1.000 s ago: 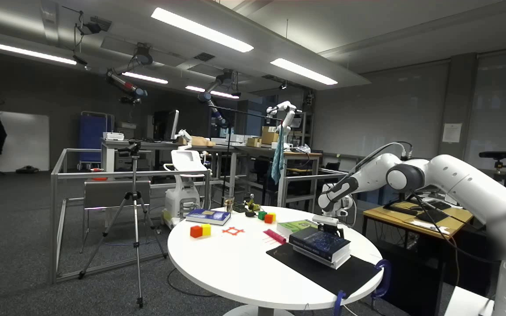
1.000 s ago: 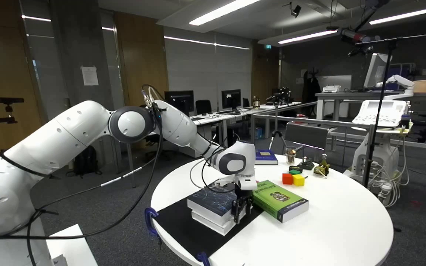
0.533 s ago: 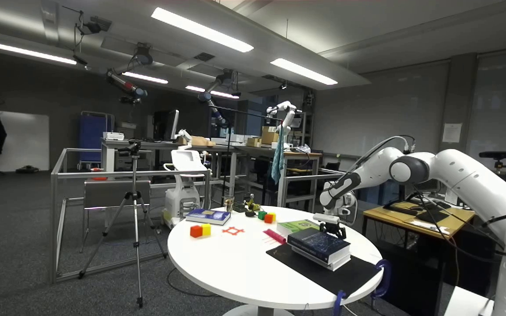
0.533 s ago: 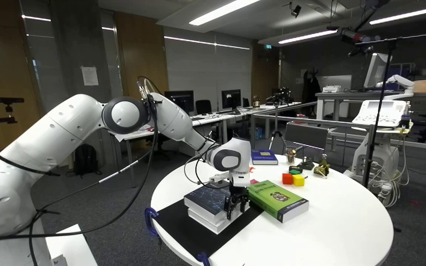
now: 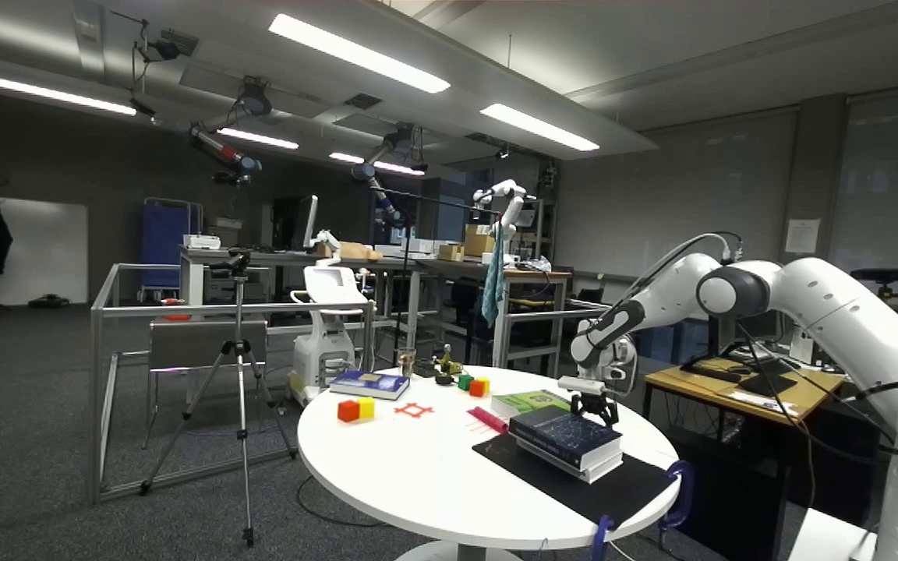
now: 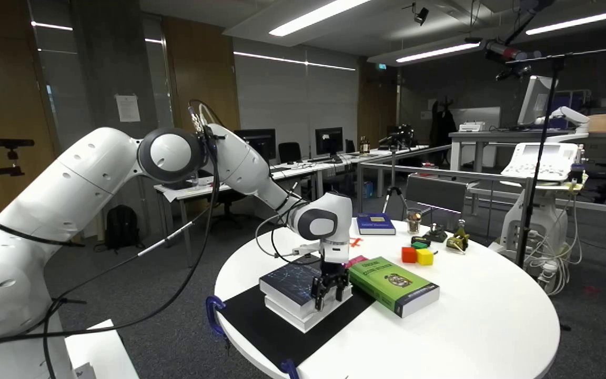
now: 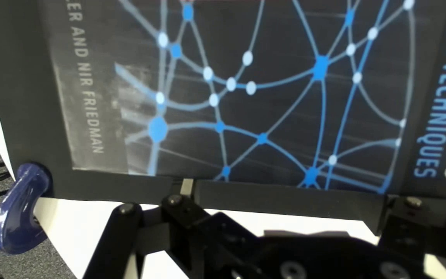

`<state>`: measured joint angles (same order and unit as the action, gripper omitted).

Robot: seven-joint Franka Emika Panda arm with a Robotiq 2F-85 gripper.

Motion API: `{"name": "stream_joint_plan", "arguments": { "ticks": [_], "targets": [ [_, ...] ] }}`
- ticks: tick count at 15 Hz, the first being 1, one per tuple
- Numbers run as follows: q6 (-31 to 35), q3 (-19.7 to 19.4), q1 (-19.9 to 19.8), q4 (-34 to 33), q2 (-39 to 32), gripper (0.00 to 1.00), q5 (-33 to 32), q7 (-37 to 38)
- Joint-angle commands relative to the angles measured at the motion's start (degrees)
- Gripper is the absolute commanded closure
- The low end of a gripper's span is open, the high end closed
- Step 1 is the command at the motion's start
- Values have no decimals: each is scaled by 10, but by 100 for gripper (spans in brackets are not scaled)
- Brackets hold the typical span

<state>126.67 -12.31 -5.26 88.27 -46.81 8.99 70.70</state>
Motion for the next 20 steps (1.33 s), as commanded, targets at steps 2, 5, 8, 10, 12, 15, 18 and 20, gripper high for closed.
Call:
{"name": "stream_joint_plan", "arguments": {
  "ticks": [2,5,8,10,12,15,18,20],
  "targets": [
    [8,6,5,53,44,0,9,6],
    [5,5,6,58,50,0,2,0],
    [5,-10,17,64,58,0,-23,4],
    [6,-27,33,74,72,0,-59,10],
    [-5,-54,56,85,93,0,-117,18],
    [-11,-59,71,115,141,0,-155,31],
    [-13,-53,79,126,177,0,-174,39],
    [-37,-49,82,108,187,0,-212,11]
  ]
}}
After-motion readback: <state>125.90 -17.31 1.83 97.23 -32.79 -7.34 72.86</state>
